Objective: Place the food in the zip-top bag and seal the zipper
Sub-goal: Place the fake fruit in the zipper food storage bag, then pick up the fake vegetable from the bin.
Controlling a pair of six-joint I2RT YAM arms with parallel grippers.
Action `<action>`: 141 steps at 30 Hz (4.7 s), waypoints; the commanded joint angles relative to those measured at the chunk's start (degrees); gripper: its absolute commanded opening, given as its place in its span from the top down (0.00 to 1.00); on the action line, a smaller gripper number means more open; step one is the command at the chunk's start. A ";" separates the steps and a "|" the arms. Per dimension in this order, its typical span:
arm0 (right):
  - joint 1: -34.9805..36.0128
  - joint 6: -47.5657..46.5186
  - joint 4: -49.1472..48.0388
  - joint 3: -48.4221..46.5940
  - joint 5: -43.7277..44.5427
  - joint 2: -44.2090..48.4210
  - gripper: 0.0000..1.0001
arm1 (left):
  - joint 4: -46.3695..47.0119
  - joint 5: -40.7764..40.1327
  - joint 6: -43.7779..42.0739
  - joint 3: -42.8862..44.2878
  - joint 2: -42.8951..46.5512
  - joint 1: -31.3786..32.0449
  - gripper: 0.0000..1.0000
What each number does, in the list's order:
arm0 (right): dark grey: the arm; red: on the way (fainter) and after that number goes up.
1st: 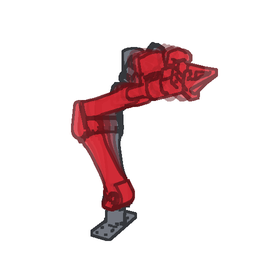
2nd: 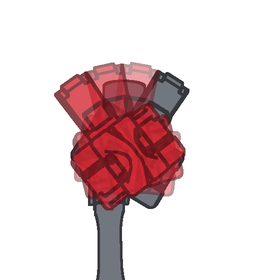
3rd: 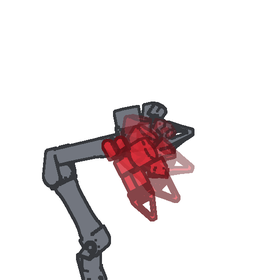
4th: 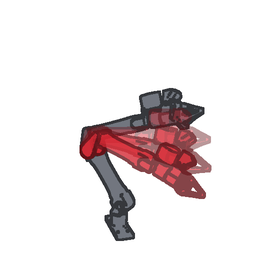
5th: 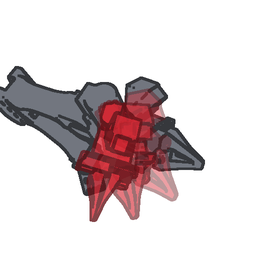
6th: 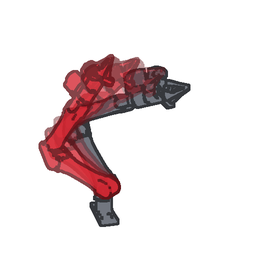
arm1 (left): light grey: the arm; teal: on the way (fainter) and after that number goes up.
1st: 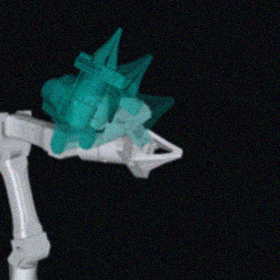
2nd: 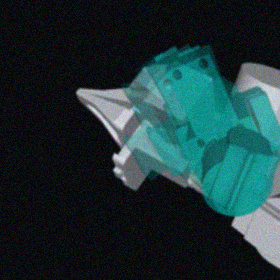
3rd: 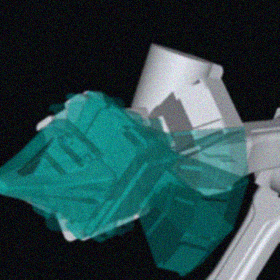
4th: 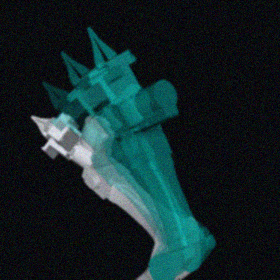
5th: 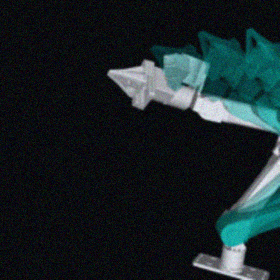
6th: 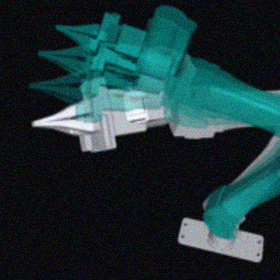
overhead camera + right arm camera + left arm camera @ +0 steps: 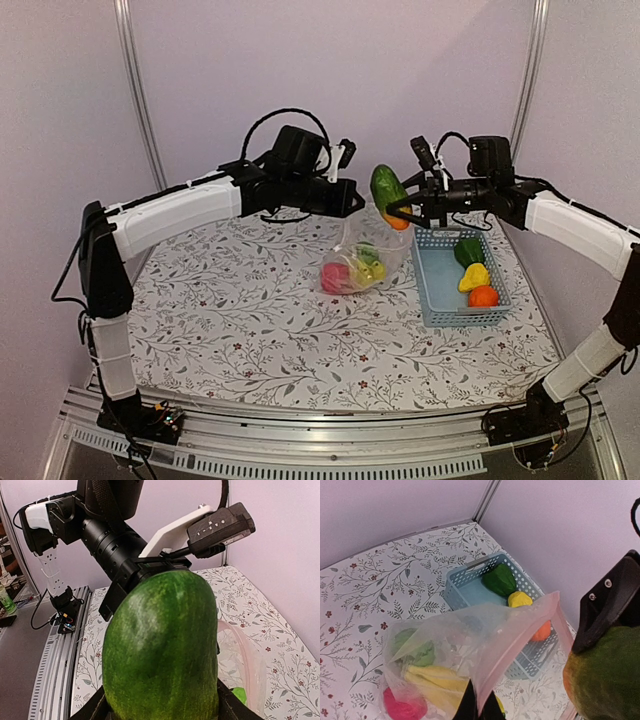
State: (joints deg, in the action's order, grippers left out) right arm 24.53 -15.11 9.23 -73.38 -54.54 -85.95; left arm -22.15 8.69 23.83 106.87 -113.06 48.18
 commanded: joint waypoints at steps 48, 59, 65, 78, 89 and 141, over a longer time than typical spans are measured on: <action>-26.20 -14.04 35.82 12.20 27.23 0.64 0.27 | -16.62 -13.73 -16.28 2.38 -1.06 -0.19 1.00; -26.20 -15.27 37.73 12.13 33.39 -3.55 0.29 | -15.50 -13.00 -15.67 2.54 -1.31 0.27 1.00; -25.67 -16.30 38.87 12.31 36.90 -4.15 0.30 | -15.33 -12.58 -15.60 3.53 -2.29 0.25 1.00; -21.29 -17.23 40.77 12.42 44.84 -6.20 0.33 | -15.38 -11.71 -15.27 4.44 -3.20 0.38 1.00; -18.16 -17.05 41.38 12.75 49.75 -8.65 0.28 | -14.43 -12.36 -15.24 3.09 -2.88 0.43 1.00; -2.69 -10.98 38.66 -22.31 -3.25 -7.91 0.62 | -5.42 -9.17 -7.08 0.30 -2.17 0.07 1.00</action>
State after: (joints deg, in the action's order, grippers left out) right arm 18.44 -27.62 50.98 -93.97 -53.87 -91.74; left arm -29.47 -1.54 15.22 107.83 -114.91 48.12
